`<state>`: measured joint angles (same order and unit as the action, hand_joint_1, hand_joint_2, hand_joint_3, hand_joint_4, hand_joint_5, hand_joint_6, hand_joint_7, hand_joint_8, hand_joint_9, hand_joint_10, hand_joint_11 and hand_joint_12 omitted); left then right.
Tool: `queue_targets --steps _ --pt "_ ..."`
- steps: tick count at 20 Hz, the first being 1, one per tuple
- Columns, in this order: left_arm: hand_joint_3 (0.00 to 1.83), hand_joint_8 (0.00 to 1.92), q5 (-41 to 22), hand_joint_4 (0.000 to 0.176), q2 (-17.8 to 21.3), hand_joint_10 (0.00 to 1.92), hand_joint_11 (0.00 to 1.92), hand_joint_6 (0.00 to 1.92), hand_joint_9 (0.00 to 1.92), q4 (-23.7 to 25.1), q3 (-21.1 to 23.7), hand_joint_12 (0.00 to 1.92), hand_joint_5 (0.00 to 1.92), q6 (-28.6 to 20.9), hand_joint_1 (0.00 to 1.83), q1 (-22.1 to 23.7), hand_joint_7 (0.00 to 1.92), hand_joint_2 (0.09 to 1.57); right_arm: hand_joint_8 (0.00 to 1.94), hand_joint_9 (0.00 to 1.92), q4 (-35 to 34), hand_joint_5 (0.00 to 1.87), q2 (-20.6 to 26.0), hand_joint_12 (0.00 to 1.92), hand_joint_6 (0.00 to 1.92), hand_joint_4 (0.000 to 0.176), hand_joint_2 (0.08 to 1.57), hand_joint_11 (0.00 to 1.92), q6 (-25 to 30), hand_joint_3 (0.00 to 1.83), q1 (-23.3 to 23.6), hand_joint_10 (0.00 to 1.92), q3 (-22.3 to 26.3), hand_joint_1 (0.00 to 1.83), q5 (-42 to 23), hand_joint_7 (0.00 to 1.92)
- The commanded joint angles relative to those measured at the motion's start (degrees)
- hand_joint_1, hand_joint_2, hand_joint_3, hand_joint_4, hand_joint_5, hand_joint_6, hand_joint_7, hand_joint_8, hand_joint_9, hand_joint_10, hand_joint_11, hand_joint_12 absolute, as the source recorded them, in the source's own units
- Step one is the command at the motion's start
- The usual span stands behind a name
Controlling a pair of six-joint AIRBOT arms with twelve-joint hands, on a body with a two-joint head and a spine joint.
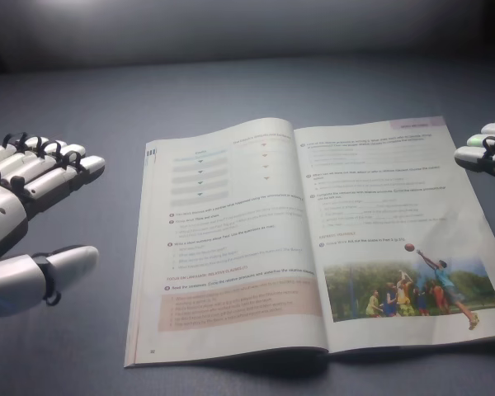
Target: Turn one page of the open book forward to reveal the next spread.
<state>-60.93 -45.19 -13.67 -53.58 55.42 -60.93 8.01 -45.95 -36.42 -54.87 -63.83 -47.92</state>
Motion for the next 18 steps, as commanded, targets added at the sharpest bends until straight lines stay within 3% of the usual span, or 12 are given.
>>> queue_targets --steps 1,7,18 --pt "0.01 0.00 -6.5 0.000 0.1 0.00 0.00 0.00 0.03 -0.3 -0.4 0.09 0.08 -0.2 0.00 0.4 0.05 1.35 0.00 0.03 -1.7 0.09 0.2 0.03 0.00 0.000 1.40 0.02 0.2 0.01 0.5 0.00 -0.4 0.00 -5.9 0.07" --pt "0.01 0.00 -6.5 0.000 0.0 0.00 0.00 0.00 0.03 -0.4 -0.8 0.06 0.08 -1.2 0.00 0.4 0.05 1.35 0.01 0.07 -1.3 0.13 -0.5 0.05 0.01 0.000 1.41 0.05 0.2 0.01 0.5 0.01 -1.5 0.00 -1.9 0.11" --pt "0.00 0.00 -6.4 0.000 -0.5 0.00 0.01 0.00 0.03 -0.4 -1.0 0.06 0.08 -1.5 0.00 0.4 0.05 1.35 0.00 0.00 3.7 0.07 -3.7 0.00 0.00 0.000 1.36 0.01 0.2 0.00 1.2 0.00 -4.4 0.00 8.7 0.02"
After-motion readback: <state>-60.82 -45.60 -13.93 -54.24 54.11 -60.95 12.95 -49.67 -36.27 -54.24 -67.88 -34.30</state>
